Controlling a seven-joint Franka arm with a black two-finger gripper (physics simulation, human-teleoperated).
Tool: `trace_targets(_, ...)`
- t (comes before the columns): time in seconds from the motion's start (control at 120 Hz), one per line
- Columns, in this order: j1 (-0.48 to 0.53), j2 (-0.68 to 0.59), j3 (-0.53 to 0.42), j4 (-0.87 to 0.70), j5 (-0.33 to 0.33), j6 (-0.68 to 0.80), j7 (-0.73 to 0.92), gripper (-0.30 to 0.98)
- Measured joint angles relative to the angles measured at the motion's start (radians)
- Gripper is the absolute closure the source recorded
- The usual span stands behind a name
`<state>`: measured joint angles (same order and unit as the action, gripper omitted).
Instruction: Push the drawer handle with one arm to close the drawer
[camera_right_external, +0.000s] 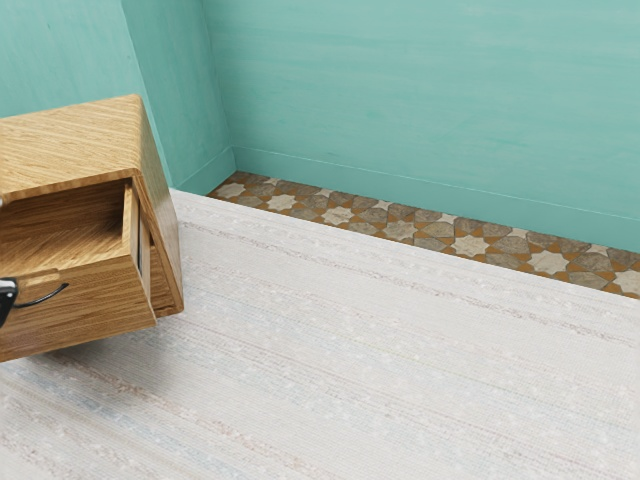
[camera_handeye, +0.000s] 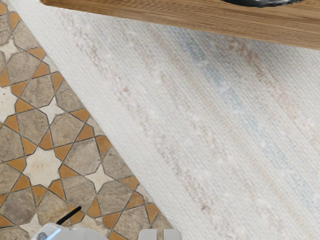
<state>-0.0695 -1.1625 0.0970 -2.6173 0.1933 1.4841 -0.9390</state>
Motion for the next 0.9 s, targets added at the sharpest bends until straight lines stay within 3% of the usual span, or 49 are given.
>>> trace_targets(0.317,0.005,0.061,0.105,-0.009,0.123,0.078,0.096,0.79)
trace_targets(0.9,0.016,0.181,0.146,-0.016,0.149,0.26,0.191,0.79)
